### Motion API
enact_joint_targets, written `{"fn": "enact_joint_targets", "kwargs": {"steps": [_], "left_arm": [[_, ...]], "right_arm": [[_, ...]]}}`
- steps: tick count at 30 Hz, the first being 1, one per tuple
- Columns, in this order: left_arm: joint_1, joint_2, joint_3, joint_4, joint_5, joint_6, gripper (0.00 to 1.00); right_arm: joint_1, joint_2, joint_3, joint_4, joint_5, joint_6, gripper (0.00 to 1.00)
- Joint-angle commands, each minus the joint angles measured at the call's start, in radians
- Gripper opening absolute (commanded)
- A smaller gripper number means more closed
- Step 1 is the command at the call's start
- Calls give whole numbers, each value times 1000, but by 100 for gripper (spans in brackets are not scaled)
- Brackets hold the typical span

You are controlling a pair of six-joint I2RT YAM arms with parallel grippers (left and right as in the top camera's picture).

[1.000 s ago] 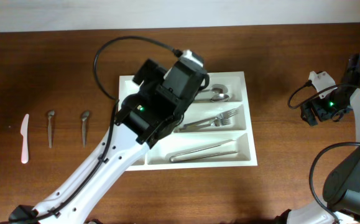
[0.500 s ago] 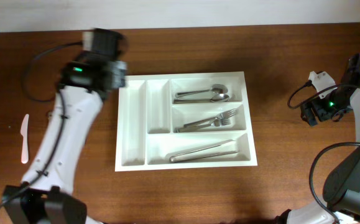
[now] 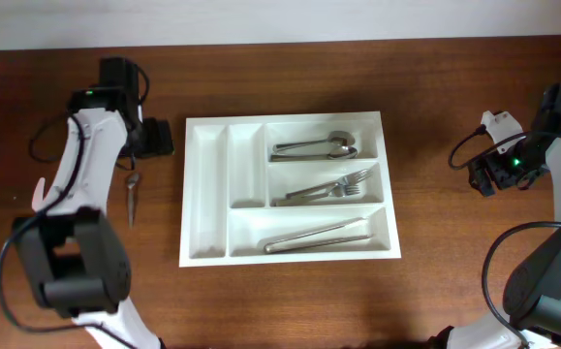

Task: Pack container
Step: 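Lower the left gripper onto a metal spoon and grasp it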

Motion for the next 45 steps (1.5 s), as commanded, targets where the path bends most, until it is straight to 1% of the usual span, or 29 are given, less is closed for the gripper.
{"fn": "enact_joint_targets", "kwargs": {"steps": [1,8,11,14,16,18,19,25,31,34,37,45], "left_arm": [[27,28,-4,-17,39,-33,99],[79,34,-5,-48,40,-32,99],[105,35,-11,-55,101,-8,99],[136,35,-35,-52,183,63,99],[150,35,-63,-41,182,132,99],[156,35,-94,-35,181,240,99],[156,35,-107,-32,175,270,99],[156,35,-167,25,162,264,99],[156,35,-172,32,63,264,99],[156,35,-189,39,77,265,99],[156,35,-220,74,151,290,99],[158,35,-280,116,156,290,99]], "right_arm": [[0,2,-6,0,-16,-7,99],[0,2,-6,0,-16,-7,99],[0,2,-6,0,-16,-7,99],[0,2,-6,0,-16,-7,99],[0,2,-6,0,-16,-7,99],[0,2,-6,0,-16,-7,99],[0,2,-6,0,-16,-7,99],[0,2,-6,0,-16,-7,99],[0,2,-6,0,-16,-7,99],[0,2,-6,0,-16,-7,99],[0,2,-6,0,-16,-7,99],[0,2,-6,0,-16,-7,99]]}}
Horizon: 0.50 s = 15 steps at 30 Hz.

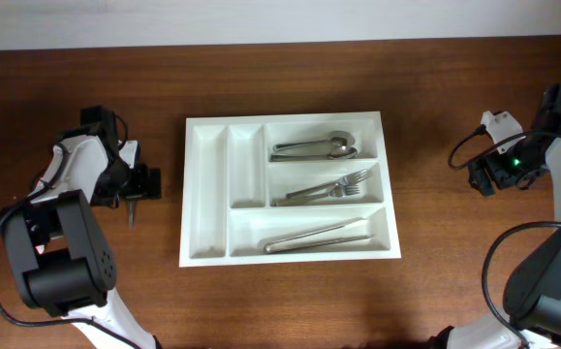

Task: Pack container
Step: 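Lower the left gripper onto a metal spoon and grasp it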

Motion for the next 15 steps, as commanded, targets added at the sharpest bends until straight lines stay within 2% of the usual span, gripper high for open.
{"fn": "enact_joint_targets", "kwargs": {"steps": [1,15], "left_arm": [[3,-4,-27,16,22,19,99],[5,-4,-54,60,47,12,99]], "right_arm": [[0,2,-6,0,-16,-7,99],[0,2,-6,0,-16,-7,99]]}}
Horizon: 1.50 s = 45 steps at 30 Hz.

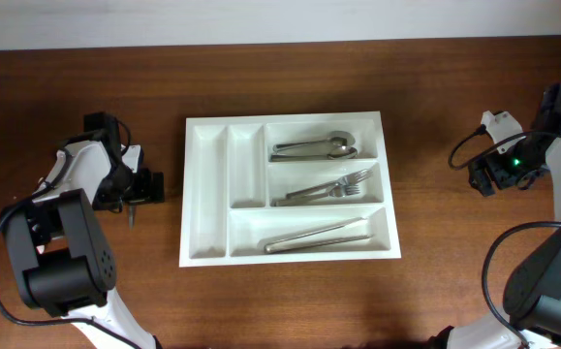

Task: Pack container
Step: 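Lower the left gripper onto a metal spoon and grasp it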

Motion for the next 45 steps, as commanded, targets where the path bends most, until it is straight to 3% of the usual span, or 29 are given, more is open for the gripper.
{"fn": "enact_joint_targets", "kwargs": {"steps": [1,13,45], "left_arm": [[9,-4,-8,9,22,12,99],[91,-2,-9,10,23,18,99],[31,0,-9,39,-68,-3,100]], "right_arm": [[0,2,-6,-1,-16,-7,99],[0,2,-6,0,-16,-7,99],[0,2,-6,0,-16,-7,99]]}}
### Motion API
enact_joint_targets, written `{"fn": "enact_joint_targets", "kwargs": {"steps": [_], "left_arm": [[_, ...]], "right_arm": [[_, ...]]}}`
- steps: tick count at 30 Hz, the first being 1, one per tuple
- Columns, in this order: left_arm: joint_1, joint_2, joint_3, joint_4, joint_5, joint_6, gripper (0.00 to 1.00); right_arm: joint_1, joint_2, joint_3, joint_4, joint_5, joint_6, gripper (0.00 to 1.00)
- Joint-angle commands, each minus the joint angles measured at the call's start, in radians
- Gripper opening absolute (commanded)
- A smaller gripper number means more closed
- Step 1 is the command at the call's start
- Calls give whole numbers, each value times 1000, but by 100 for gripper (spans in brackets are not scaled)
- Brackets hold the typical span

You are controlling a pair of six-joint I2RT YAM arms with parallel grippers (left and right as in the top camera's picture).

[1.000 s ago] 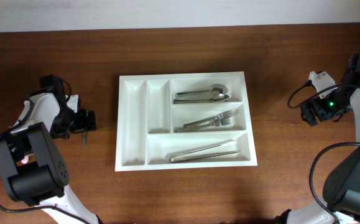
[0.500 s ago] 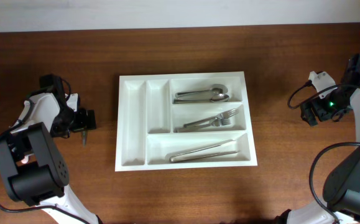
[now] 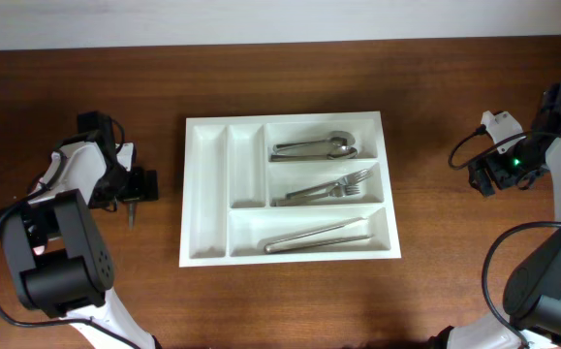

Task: Pack container
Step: 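Lower the left gripper onto a metal spoon and grasp it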

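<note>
The white cutlery tray (image 3: 285, 121) lies at the table's middle. Its right compartments hold spoons (image 3: 314, 147), forks (image 3: 328, 188) and long knives (image 3: 317, 237); the two narrow left compartments hold nothing. A small metal utensil (image 3: 131, 215) lies on the table left of the tray, with only its lower end showing. My left gripper (image 3: 142, 184) sits low over its upper end; whether the fingers are closed on it is hidden. My right gripper (image 3: 483, 179) hangs at the far right, away from the tray.
Dark wooden table (image 3: 435, 291) all round the tray. The white wall edge runs along the back. Black cables loop beside both arms, near the left edge and beside the right gripper.
My left gripper has shifted slightly to the left over the utensil's upper end. The utensil lies where it was. The right arm has not moved.
My left gripper was first by the tray's upper left corner, with the utensil lying in full view below it. Then it stood lower, over the utensil's upper end, and has stayed there with small sideways shifts. The tray's contents are unchanged.
</note>
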Motion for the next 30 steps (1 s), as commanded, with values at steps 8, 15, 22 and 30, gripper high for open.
{"fn": "enact_joint_targets", "kwargs": {"steps": [8,15,22,30], "left_arm": [[8,19,-9,2,-23,-5,100],[8,43,-9,2,-23,-6,100],[8,43,-9,2,-23,-6,100],[8,43,-9,-2,105,-6,100]], "right_arm": [[0,2,-6,0,-16,-8,99],[0,2,-6,0,-16,-8,99],[0,2,-6,0,-16,-8,99],[0,2,-6,0,-16,-8,99]]}}
